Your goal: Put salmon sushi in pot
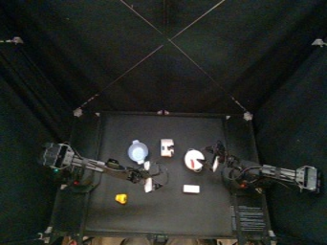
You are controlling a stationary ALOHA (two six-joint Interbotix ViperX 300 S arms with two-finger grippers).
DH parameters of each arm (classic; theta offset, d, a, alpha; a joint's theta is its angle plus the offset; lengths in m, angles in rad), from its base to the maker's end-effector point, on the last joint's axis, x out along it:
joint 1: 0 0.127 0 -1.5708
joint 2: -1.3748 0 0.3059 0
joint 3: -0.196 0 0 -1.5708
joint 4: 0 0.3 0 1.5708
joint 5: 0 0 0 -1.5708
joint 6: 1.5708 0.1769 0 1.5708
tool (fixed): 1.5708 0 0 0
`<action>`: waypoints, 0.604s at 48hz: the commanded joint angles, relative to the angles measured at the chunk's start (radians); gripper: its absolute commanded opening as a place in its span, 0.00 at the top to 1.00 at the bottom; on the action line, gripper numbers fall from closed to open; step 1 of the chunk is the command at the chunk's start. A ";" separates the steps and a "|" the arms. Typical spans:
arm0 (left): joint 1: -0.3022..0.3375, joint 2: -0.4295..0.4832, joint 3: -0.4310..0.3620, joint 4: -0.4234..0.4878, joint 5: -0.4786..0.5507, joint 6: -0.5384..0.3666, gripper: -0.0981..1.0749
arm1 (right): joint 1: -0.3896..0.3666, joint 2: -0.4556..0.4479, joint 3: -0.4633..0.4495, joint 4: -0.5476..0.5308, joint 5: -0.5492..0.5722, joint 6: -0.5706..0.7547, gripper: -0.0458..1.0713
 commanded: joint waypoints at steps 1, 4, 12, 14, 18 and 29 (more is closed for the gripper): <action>0.003 -0.006 -0.011 0.000 -0.006 0.000 0.07 | -0.012 0.002 -0.014 0.000 -0.003 -0.002 0.05; 0.003 -0.006 -0.011 0.000 -0.006 0.000 0.07 | -0.015 0.003 -0.015 0.000 -0.003 -0.002 0.05; 0.005 -0.006 -0.011 0.000 -0.006 0.000 0.07 | -0.023 0.003 -0.015 0.000 -0.003 -0.002 0.05; 0.005 -0.006 -0.011 0.000 -0.006 0.000 0.07 | -0.025 0.003 -0.015 0.000 -0.003 -0.002 0.05; 0.005 -0.005 -0.012 0.000 -0.006 0.000 0.07 | -0.023 0.003 -0.017 0.000 -0.003 -0.002 0.05; 0.006 -0.008 0.000 0.002 -0.005 0.003 0.07 | -0.025 0.003 -0.018 0.000 -0.003 -0.002 0.05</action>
